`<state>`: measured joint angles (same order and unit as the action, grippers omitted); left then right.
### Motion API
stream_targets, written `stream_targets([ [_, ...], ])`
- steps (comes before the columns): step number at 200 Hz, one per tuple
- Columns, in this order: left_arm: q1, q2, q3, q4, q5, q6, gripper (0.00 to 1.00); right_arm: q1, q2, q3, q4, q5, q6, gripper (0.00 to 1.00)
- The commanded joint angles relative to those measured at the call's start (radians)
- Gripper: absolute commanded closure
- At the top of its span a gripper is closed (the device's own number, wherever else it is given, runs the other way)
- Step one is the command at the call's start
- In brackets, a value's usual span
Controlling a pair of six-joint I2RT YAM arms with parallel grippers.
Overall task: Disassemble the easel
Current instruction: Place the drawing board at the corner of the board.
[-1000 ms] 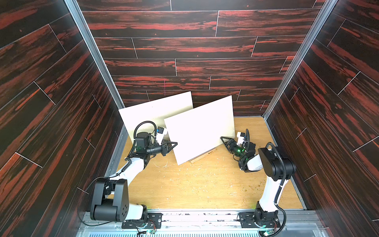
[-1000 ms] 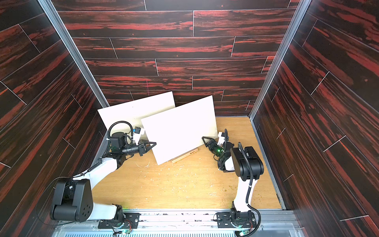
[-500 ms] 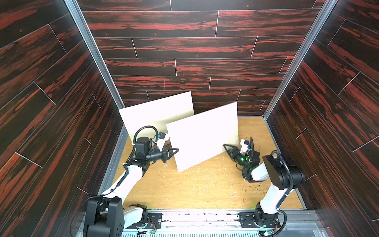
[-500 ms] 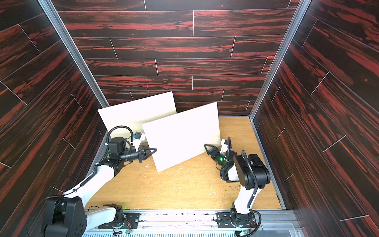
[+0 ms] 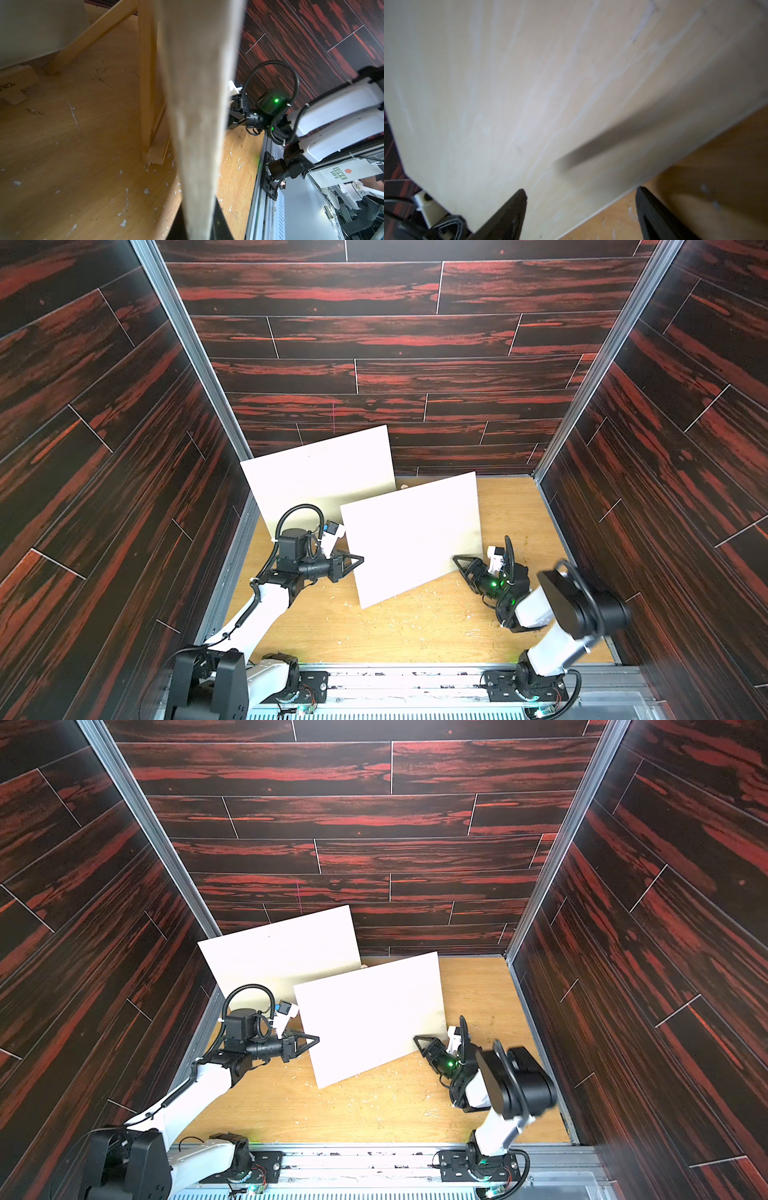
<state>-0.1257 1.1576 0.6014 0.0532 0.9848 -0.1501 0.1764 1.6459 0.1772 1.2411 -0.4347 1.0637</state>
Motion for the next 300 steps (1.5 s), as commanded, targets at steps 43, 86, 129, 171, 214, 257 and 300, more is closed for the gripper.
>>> stream_targets([
  [43,-0.004,-0.078,-0.008,-0.093,-0.087,0.092,1.00,0.037,-0.322,0.154,-0.603,-0.015,-0.155,0.14],
  [86,-0.003,-0.123,-0.013,-0.158,-0.076,0.077,1.00,-0.052,-0.350,0.414,-1.043,-0.007,-0.409,0.07],
  [129,-0.007,-0.104,-0.002,-0.212,-0.035,0.052,1.00,-0.208,-0.241,0.622,-1.209,-0.054,-0.621,0.02],
  [171,-0.011,-0.116,0.003,-0.244,-0.033,0.062,1.00,-0.272,-0.071,0.759,-1.201,-0.155,-0.758,0.01],
  [214,-0.009,-0.110,0.001,-0.242,-0.037,0.067,1.00,-0.269,0.098,0.908,-1.193,-0.292,-0.828,0.01],
  [257,-0.010,-0.094,0.005,-0.250,-0.035,0.073,1.00,-0.253,0.174,0.972,-1.183,-0.428,-0.858,0.02],
  [300,-0.010,-0.082,0.015,-0.258,-0.031,0.070,1.00,-0.204,0.155,0.885,-1.162,-0.498,-0.869,0.02],
])
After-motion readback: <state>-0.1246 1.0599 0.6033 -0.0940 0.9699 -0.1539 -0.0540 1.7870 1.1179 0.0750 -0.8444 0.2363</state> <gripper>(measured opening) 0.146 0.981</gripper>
